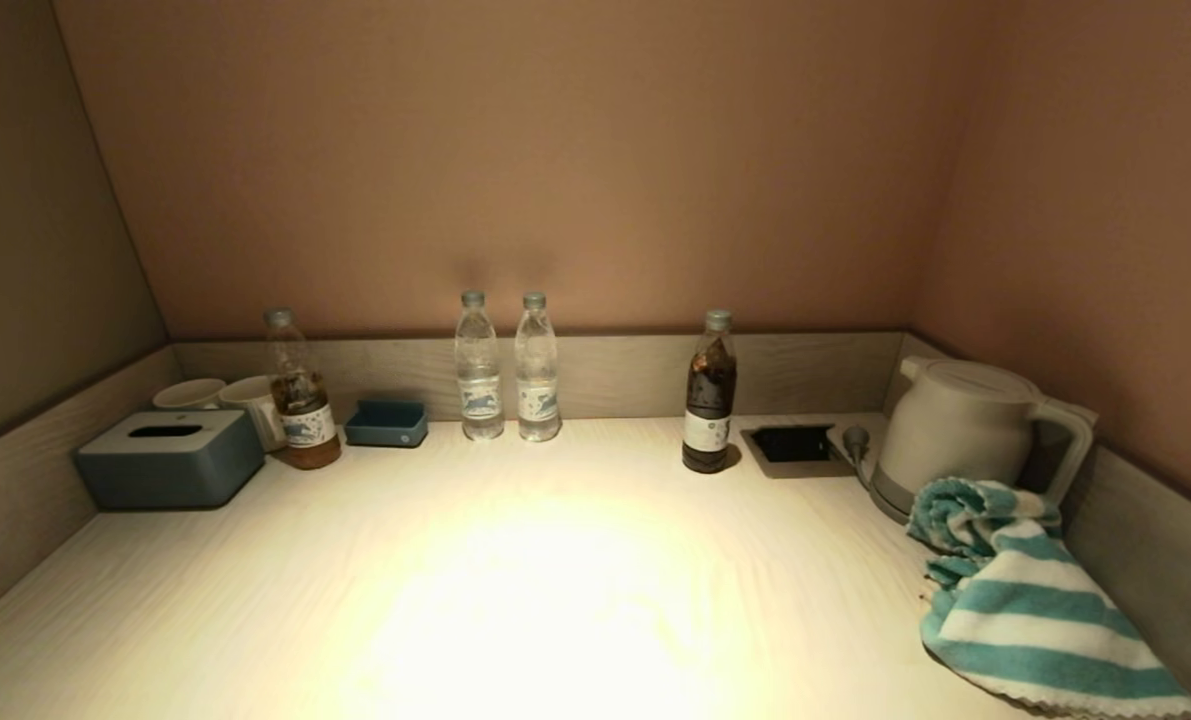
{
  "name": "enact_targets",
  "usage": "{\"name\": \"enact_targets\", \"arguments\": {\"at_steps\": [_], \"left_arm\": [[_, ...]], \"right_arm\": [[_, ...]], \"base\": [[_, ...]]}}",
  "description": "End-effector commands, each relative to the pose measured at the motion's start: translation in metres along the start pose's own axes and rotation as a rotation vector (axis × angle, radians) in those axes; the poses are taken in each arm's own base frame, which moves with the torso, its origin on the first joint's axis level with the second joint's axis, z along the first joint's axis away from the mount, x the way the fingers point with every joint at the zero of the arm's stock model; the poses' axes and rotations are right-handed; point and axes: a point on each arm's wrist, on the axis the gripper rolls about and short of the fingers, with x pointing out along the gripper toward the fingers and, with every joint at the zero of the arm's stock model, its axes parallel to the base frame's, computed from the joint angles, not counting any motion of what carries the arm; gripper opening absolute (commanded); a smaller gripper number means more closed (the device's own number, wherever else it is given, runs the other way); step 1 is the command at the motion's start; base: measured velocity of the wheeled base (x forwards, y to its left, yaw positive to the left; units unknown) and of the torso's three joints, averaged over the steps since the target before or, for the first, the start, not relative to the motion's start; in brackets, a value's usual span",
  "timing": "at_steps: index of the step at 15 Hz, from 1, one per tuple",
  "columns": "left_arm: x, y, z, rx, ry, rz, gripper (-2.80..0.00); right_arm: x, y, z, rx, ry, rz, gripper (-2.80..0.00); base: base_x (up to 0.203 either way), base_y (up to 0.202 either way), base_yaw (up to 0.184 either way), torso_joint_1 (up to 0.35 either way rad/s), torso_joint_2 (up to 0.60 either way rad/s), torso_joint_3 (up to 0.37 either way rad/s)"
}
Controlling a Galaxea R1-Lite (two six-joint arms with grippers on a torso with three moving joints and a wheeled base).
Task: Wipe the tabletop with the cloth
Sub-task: Pick up the tablecloth
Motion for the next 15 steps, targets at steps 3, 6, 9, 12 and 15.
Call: {"name": "enact_targets", "arguments": {"at_steps": [3, 6, 9, 12, 15], "left_arm": [[0.000, 0.000, 0.000, 0.000, 0.000, 0.001, -2.80], [0.000, 0.000, 0.000, 0.000, 0.000, 0.001, -2.80], [0.000, 0.000, 0.000, 0.000, 0.000, 0.001, -2.80], [0.000, 0.000, 0.000, 0.000, 0.000, 0.001, -2.80], [0.000, 0.000, 0.000, 0.000, 0.000, 0.001, -2.80]], "right_arm": [[0.103, 0.006, 0.016, 0.017, 0.293, -0.077, -2.80], [0.169, -0.001, 0.009, 0.037, 0.440, -0.161, -2.80], [0.193, -0.009, 0.006, 0.053, 0.476, -0.224, -2.80], [0.240, -0.025, -0.028, 0.065, 0.629, -0.313, -2.80], [0.245, -0.029, -0.030, 0.078, 0.634, -0.338, -2.80]], "base": [[0.000, 0.000, 0.000, 0.000, 0.00, 0.000], [0.000, 0.000, 0.000, 0.000, 0.00, 0.000], [0.000, 0.000, 0.000, 0.000, 0.00, 0.000], [0.000, 0.000, 0.000, 0.000, 0.00, 0.000], [0.000, 0.000, 0.000, 0.000, 0.00, 0.000]]}}
